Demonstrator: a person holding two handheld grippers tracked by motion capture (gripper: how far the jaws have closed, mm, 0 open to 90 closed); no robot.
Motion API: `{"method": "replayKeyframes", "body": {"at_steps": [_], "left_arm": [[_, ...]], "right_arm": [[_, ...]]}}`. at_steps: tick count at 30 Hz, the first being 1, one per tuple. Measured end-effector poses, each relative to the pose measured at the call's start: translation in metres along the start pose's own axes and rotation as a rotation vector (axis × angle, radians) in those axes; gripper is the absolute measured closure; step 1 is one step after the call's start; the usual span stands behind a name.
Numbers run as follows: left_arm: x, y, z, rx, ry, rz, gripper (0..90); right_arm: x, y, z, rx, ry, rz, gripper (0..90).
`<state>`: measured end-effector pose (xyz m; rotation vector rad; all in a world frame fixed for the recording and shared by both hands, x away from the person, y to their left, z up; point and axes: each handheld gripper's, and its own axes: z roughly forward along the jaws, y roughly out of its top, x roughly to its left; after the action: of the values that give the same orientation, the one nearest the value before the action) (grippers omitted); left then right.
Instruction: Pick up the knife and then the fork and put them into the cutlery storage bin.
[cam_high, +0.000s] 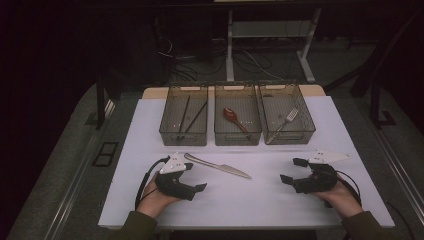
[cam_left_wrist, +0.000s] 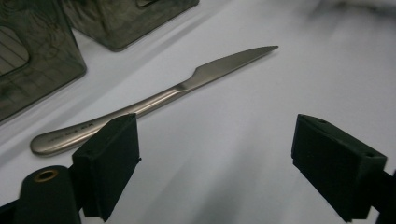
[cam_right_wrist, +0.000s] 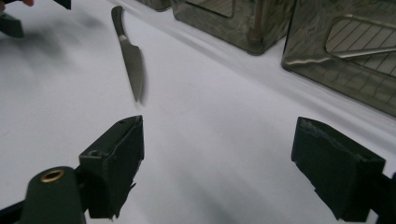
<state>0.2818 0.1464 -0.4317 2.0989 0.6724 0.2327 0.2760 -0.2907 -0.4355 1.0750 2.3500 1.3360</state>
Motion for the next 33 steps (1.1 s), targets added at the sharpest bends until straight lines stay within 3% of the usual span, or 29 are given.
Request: {"method": "replayKeyframes", "body": {"at_steps": [5,9,11,15,25,33], "left_arm": [[0.01,0.009,0.002,0.02,0.013,0.016,30.7],[0.02,0.019,0.004,0.033,0.058,0.0,56.9],[0.026,0.024,0.008,0.058,0.075,0.013,69.1],[0.038,0.032,0.023,0.104,0.103,0.025,87.1],[0.057,0.037,0.061,0.222,0.142,0.053,88.8],[0.057,0.035,0.058,0.242,0.119,0.036,88.9]], "right_arm": [[0.005,-0.013,0.002,0.004,-0.004,0.006,13.1],[0.006,-0.015,0.001,0.005,-0.001,0.004,13.0],[0.006,-0.014,0.0,-0.002,-0.004,0.007,13.1],[0.005,-0.015,0.0,-0.001,-0.006,0.007,13.1],[0.003,-0.016,-0.001,0.001,-0.008,0.009,13.1],[0.003,-0.016,-0.003,-0.002,-0.014,0.009,13.1]]}}
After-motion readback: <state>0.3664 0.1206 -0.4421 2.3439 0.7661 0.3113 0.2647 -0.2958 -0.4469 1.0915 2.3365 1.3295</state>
